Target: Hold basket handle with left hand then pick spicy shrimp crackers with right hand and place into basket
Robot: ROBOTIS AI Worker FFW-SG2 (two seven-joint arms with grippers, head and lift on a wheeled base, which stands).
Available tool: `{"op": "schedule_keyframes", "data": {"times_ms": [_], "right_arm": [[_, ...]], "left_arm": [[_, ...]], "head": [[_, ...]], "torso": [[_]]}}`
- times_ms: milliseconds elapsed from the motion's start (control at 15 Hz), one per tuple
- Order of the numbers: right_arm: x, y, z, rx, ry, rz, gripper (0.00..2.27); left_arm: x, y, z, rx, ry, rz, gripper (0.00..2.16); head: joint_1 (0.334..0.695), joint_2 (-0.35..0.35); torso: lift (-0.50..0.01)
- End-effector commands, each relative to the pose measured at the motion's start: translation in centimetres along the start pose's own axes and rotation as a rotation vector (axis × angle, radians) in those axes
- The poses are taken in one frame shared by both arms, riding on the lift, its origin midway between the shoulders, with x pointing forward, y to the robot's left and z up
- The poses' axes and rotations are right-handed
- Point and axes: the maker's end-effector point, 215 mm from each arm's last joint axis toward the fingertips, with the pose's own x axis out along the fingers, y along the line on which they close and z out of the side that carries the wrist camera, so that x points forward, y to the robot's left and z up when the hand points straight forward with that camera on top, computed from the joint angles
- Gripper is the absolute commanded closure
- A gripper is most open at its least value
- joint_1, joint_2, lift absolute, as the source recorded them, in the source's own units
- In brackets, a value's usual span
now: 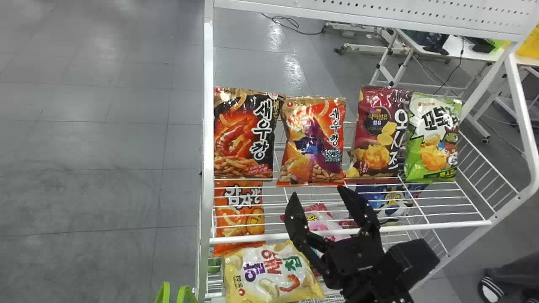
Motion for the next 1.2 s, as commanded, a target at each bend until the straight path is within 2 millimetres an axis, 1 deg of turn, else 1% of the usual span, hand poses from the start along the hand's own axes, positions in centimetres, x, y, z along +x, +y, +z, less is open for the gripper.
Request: {"op": "schedule_keyframes", "data": {"times_ms": [0,133,333,400,533,800,933,1067,1133], "right_arm": [[2.0,1.5,-0.3,-0.002,0.017,0.019,0.14],[4.0,2.2,-0.5,-0.019,0.027,0.027,0.14],[7.5,2.8,-1.6,-0.021,0.063,0.014,0.14],[8.4,2.7,-1.6,-0.019,0.061,0.011,0.14],[10.0,2.8,-2.1,-0.027,0.086,0.009,0.14],[13.4,3.9,-2.1,-0.031,0.105,0.025,0.14],[14.9,4.2,-2.5,-0.037,0.134,0.032,0.14],[16.0,4.5,-2.2,-0.027,0.137,0.030,0.14],[16.4,4.7,-2.5,-0.024,0.150,0.029,0.14]], "left_arm": [[-0.1,0.0,-0.3,-0.002,0.006,0.004,1.90],[-0.2,0.0,-0.4,0.001,0.010,0.007,1.90],[-0.6,0.1,-0.7,0.001,0.019,0.013,1.90],[-0.6,0.2,-0.6,0.004,0.021,0.017,1.90],[-0.8,0.3,-0.7,0.004,0.023,0.021,1.90],[-0.7,0.4,-0.5,0.006,0.026,0.022,1.90],[-0.7,0.4,-0.5,0.007,0.028,0.025,1.90],[-0.9,0.7,-0.5,0.009,0.034,0.032,1.90],[-1.0,0.8,-0.4,0.009,0.036,0.033,1.90]], "head": [[0.695,-0.227],[0.695,-0.198],[0.695,-0.152],[0.695,-0.144],[0.695,-0.123],[0.695,-0.099],[0.695,-0.080],[0.695,-0.070],[0.695,-0.065]], "torso": [[-0.037],[-0.037],[-0.037],[-0.037],[-0.037],[-0.037],[-0.037],[-0.037],[-0.037]]}}
